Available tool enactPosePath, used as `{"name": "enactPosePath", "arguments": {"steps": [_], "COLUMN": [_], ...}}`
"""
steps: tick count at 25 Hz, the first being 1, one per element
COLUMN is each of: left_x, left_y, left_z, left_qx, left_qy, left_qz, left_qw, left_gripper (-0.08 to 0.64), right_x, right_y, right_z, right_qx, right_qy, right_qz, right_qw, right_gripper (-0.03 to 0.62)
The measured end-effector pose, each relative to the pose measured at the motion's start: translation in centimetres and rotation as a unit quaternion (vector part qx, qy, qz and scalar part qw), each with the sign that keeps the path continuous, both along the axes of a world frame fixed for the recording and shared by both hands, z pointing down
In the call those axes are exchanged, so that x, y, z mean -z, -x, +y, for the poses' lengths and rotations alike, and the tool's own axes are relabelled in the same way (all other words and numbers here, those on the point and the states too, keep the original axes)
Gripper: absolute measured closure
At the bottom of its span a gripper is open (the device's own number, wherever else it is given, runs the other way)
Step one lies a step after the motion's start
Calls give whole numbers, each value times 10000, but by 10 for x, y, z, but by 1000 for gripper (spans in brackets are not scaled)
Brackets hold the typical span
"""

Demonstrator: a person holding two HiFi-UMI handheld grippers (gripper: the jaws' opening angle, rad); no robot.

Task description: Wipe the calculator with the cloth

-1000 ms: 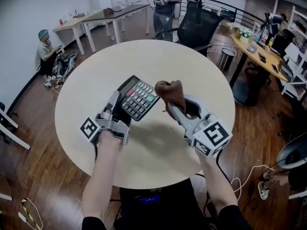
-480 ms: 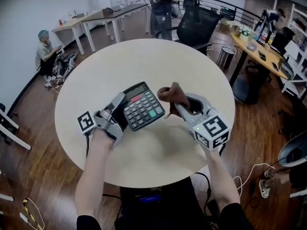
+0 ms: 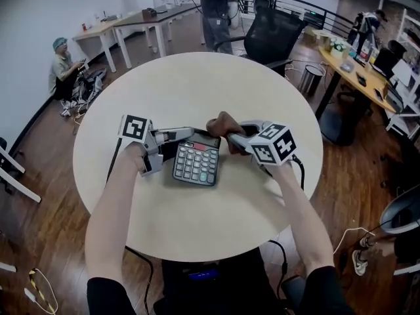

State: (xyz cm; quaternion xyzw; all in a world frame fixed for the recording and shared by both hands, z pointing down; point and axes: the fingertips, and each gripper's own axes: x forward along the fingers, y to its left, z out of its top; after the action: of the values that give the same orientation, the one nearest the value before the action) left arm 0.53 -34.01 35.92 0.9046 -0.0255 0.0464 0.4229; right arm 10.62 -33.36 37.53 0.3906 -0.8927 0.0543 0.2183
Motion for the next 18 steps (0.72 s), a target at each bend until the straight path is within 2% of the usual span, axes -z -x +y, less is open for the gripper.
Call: {"name": "enactPosePath", "arguments": {"steps": [3, 8, 11, 14, 16, 17, 18], "left_x": [-2, 0, 3, 1, -1, -1, 1], "left_y": [-8, -8, -5, -4, 5, 14, 24], "left_z": [-4, -13, -20, -27, -30, -27, -21], "left_qx": [-20, 123, 464, 811, 1103, 1232, 1326], "left_qy": [-193, -1183, -1703, -2095, -2367, -2431, -2391], "left_qz": [-93, -441, -661, -954, -1219, -1327, -1357], "left_qw": [9998, 9919, 9821, 9698, 9576, 9529, 9523], "left_gripper": [499, 491, 402, 365, 337, 337, 337], "right_x": [-6, -21, -22, -24, -28, -29, -29], "right_y": [-2, 14, 22, 21, 21, 21, 20], "right_z": [-22, -36, -31, -24, -14, -9, -6], "right_qx": [-104, 61, 208, 276, 392, 456, 492], "right_qy": [205, 597, 682, 768, 876, 913, 911], "right_qz": [9, 85, 122, 204, 313, 390, 462], "right_qw": [9997, 9982, 9974, 9965, 9949, 9940, 9935], "right_gripper": [508, 508, 508, 508, 508, 508, 508]}}
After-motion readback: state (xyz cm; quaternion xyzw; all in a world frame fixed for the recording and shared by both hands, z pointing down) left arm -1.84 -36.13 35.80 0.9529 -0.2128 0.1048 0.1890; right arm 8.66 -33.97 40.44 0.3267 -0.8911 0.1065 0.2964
